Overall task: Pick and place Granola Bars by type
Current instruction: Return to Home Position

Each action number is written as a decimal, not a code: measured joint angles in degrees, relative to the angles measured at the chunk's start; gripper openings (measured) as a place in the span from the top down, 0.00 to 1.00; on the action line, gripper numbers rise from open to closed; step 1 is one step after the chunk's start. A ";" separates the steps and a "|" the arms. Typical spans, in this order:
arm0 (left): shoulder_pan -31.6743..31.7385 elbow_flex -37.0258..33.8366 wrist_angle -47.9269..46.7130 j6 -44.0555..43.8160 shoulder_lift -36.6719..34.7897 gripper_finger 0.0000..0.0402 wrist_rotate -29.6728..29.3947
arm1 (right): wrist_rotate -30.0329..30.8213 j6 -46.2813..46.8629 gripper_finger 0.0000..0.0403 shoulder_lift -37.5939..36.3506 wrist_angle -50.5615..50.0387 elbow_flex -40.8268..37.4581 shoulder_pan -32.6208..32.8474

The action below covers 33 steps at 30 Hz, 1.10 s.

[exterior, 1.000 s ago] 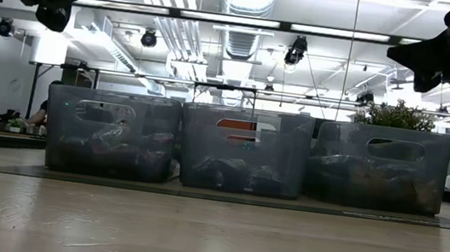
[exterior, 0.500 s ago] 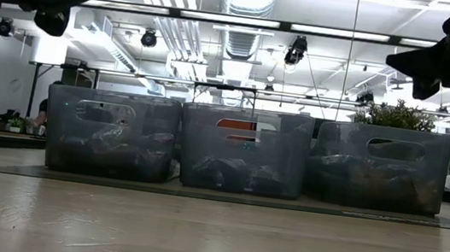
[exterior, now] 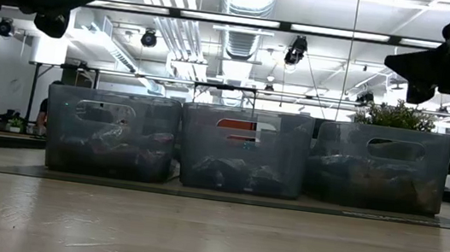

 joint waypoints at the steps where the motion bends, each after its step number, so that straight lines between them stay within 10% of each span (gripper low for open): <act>1: -0.02 0.00 -0.03 0.36 -0.02 1.00 0.00 | -0.56 0.05 0.98 -0.02 -0.09 0.00 -0.02; 33: -0.01 -9.39 7.13 -1.26 -0.87 1.00 1.42 | -1.62 -1.62 0.98 0.46 -4.22 0.02 -0.02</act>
